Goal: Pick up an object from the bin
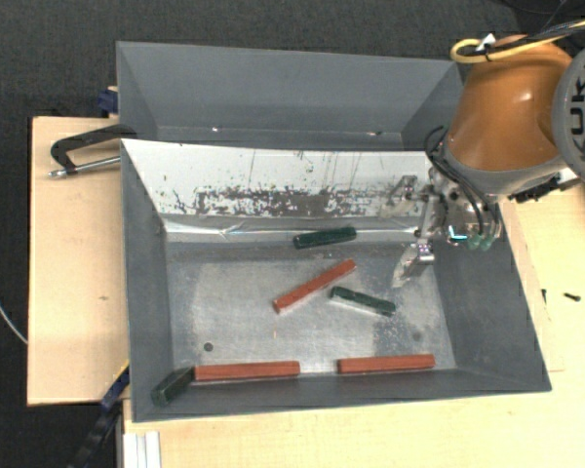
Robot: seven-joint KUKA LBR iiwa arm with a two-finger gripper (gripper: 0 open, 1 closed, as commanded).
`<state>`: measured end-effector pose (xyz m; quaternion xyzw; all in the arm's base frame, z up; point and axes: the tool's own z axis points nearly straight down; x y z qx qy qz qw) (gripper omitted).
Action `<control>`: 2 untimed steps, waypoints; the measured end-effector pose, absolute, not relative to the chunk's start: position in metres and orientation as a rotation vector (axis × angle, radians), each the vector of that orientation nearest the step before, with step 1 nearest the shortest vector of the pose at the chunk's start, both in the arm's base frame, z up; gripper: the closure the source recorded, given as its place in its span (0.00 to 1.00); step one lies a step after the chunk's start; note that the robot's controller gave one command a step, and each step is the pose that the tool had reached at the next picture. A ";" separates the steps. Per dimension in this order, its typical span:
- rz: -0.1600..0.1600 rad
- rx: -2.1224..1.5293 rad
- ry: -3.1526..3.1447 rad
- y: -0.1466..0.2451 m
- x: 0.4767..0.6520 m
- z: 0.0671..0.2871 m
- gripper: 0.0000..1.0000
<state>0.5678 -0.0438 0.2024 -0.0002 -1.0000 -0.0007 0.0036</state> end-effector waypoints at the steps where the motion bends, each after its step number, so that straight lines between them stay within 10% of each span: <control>1: -0.001 0.000 -3.143 -0.044 0.569 0.207 0.00; 2: -0.002 -0.114 -3.145 -0.030 0.554 0.144 0.00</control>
Offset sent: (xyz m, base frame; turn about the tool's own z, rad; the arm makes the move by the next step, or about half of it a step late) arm -0.0330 0.0287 -0.1324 0.1489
